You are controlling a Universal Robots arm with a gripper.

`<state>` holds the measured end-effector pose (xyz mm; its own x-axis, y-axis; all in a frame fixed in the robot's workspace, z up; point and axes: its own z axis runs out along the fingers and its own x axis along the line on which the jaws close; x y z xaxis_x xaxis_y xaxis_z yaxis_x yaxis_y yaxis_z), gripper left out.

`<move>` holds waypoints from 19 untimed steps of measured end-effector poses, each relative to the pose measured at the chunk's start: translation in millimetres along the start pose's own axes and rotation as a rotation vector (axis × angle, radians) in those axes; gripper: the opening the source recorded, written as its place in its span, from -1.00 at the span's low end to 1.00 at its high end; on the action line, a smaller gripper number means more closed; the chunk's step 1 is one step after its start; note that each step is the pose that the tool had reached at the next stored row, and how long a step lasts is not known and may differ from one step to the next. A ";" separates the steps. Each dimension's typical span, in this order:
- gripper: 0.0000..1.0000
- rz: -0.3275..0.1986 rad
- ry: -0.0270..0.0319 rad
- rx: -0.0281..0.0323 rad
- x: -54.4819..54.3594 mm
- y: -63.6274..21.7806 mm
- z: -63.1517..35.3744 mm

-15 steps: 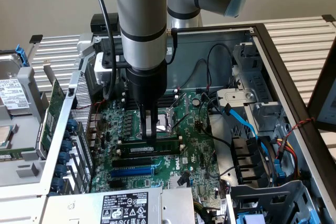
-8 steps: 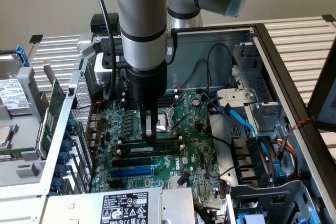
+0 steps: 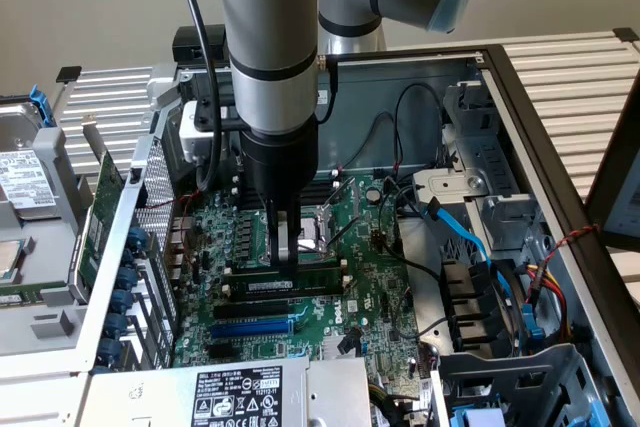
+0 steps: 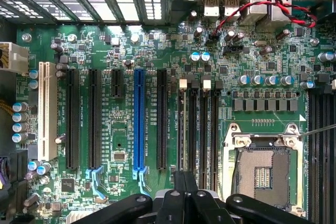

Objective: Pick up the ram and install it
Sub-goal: 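Press down the ram until it locks into place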

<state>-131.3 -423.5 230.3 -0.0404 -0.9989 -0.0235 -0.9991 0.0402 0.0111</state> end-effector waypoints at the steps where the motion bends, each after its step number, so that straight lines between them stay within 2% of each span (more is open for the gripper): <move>1: -0.79 0.000 0.0000 0.0000 0.1 0.0 0.0; 19: -0.79 0.000 0.0002 -0.0001 1.1 0.0 0.6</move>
<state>-131.3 -424.5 229.6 -0.0404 -0.9989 -0.0233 -0.9991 0.0402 0.0113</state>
